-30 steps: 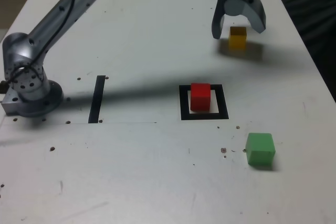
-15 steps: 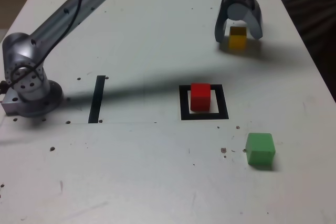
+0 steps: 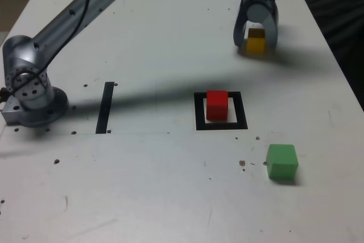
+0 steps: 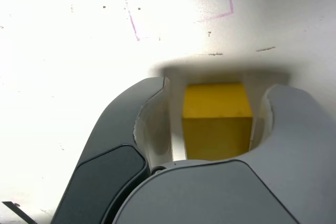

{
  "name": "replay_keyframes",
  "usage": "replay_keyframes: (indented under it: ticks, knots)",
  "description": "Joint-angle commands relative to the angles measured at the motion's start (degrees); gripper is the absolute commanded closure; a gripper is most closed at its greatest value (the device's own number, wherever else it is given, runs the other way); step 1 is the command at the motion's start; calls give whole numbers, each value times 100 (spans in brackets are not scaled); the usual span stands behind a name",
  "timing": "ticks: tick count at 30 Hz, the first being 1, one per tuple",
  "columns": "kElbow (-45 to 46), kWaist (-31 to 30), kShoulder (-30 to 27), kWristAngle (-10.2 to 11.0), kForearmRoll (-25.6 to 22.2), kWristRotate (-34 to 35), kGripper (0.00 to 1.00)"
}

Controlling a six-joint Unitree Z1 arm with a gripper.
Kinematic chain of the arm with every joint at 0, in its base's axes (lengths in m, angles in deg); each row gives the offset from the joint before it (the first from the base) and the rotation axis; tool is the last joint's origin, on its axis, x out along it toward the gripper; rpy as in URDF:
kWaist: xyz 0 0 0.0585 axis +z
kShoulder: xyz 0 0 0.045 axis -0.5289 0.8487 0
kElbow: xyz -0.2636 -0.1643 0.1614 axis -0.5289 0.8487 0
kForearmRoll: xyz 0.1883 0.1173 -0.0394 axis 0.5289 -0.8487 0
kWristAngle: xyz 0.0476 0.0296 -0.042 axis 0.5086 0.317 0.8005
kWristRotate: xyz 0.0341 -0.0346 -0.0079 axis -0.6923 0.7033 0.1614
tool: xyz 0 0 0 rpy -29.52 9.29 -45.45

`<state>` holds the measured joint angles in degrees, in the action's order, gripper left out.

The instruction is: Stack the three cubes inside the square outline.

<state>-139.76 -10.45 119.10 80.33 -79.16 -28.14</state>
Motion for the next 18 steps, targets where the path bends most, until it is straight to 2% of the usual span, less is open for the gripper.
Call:
replay_keyframes:
  ticks: [1, 12, 18]
  knots:
    - [-18, -12, 33, -5, -49, 4, 74]
    - [18, -55, -47, -3, -78, 5, 74]
    - [505, -207, -516, 65, -85, 119, 74]
